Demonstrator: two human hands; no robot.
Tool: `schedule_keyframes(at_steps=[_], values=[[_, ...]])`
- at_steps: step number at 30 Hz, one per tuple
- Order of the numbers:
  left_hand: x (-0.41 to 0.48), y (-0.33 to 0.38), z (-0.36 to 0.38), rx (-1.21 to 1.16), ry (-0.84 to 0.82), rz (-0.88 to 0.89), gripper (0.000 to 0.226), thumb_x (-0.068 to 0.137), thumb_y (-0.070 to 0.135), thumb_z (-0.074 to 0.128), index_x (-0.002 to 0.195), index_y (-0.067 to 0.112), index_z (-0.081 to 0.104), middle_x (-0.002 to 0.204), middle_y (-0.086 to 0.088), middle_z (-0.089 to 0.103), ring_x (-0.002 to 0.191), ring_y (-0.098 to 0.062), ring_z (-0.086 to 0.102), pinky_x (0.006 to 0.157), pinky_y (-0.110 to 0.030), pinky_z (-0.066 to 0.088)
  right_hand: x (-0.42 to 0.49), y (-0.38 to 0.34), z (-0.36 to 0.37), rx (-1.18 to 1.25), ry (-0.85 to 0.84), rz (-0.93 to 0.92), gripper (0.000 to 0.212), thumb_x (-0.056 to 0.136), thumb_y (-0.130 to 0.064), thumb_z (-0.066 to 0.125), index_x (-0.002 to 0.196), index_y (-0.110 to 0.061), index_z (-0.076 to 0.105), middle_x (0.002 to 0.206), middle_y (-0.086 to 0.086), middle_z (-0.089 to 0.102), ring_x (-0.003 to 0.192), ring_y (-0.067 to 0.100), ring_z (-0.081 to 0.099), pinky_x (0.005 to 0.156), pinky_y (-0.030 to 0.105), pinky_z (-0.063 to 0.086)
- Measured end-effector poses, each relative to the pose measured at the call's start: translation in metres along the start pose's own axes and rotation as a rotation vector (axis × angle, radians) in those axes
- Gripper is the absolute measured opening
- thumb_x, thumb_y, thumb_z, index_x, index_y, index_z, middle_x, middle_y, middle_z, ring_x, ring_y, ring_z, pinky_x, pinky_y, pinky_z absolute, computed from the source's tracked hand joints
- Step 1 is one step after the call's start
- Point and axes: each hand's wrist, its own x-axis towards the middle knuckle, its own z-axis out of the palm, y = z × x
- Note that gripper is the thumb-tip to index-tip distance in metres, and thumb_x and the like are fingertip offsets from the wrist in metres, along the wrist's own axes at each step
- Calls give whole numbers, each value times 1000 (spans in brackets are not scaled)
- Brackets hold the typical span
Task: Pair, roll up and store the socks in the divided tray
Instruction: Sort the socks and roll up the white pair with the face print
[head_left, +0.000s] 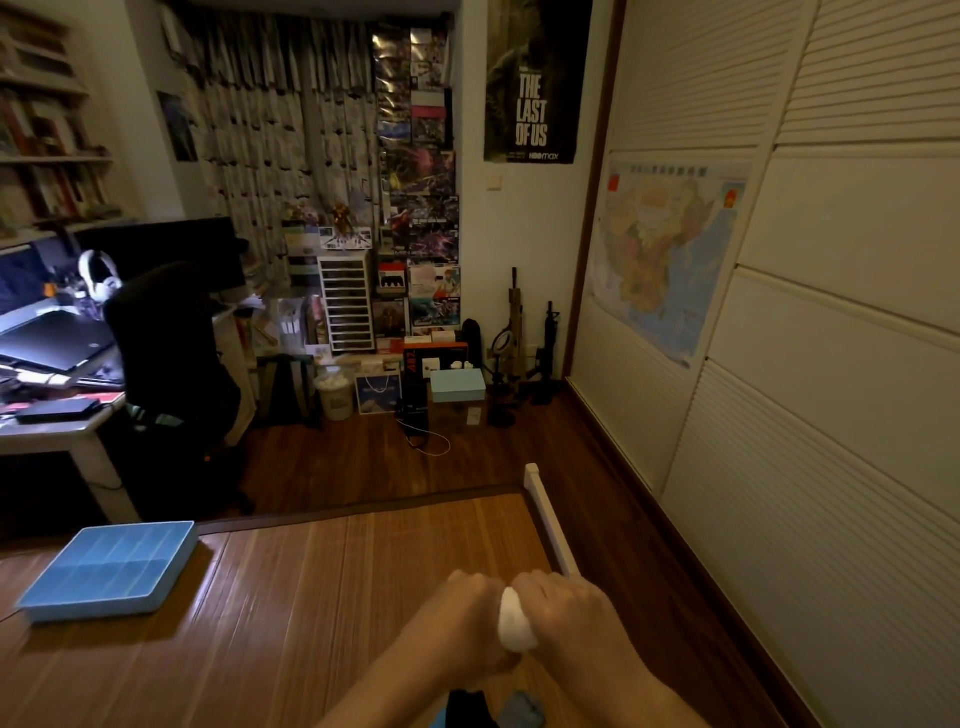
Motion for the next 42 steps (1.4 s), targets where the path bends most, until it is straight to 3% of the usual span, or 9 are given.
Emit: schedule_keyframes(at_steps=[2, 5, 11, 15, 20, 25, 27, 32, 42], values=[[0, 5, 5, 180, 47, -28, 39, 96, 27, 66, 133, 21, 54, 130, -2, 63, 117, -16, 62, 102, -32, 48, 4, 0, 2, 102, -114, 136, 45, 86, -31, 75, 125, -26, 54, 121, -7, 61, 110, 11, 60, 94, 27, 49], [-2, 5, 15, 264, 137, 68, 38, 99, 29, 61, 135, 21, 51, 132, 0, 62, 118, -16, 60, 102, -30, 46, 8, 5, 5, 99, -219, 182, 40, 91, -27, 69, 127, -24, 51, 126, -3, 61, 115, 15, 58, 99, 32, 47], [-1, -5, 3, -39, -69, 102, 29, 85, 20, 78, 111, 15, 67, 110, -4, 73, 101, -17, 70, 91, -27, 57, 0, 0, 13, -77, -30, -34, 33, 53, -32, 94, 65, -28, 64, 58, -12, 58, 49, 2, 53, 48, 16, 43], [4, -3, 12, 201, -41, -7, 31, 96, 25, 66, 125, 19, 59, 121, -2, 67, 110, -18, 65, 99, -37, 54, 0, 6, 16, 135, -145, 76, 23, 92, -33, 68, 112, -24, 59, 110, -6, 68, 98, 8, 64, 85, 21, 48], [4, -6, 24, 224, 115, 69, 31, 98, 30, 61, 127, 24, 51, 123, 1, 62, 109, -16, 60, 91, -30, 46, 5, 14, 8, 242, -315, 193, 23, 94, -35, 65, 112, -24, 58, 109, -6, 67, 92, 7, 60, 79, 21, 46], [7, -11, 46, 363, 344, 189, 80, 78, 41, 82, 145, 18, 45, 147, -2, 54, 133, -19, 54, 112, -34, 40, 12, 25, 5, 342, -594, 409, 26, 89, -21, 71, 115, -19, 65, 111, -1, 71, 100, 13, 68, 91, 29, 55], [6, -10, 53, 493, 432, 292, 93, 56, 48, 93, 134, 17, 54, 129, 0, 70, 116, -16, 69, 97, -31, 55, 16, 29, 0, 426, -698, 468, 28, 90, -21, 71, 117, -15, 66, 112, 2, 71, 99, 15, 69, 94, 31, 56], [11, -4, 58, 424, 196, 227, 31, 98, 32, 57, 125, 16, 52, 125, -4, 64, 112, -21, 63, 93, -32, 46, 20, 20, 14, 354, -791, 444, 30, 89, -18, 69, 118, -14, 64, 116, 5, 70, 107, 20, 68, 98, 37, 54], [14, -1, 39, 395, -89, 29, 40, 102, 21, 56, 138, 7, 47, 133, -16, 61, 119, -32, 61, 98, -43, 47, 22, 7, 48, 179, -700, 491, 65, 81, -25, 77, 138, -27, 45, 137, 3, 54, 124, 23, 54, 102, 42, 40]])
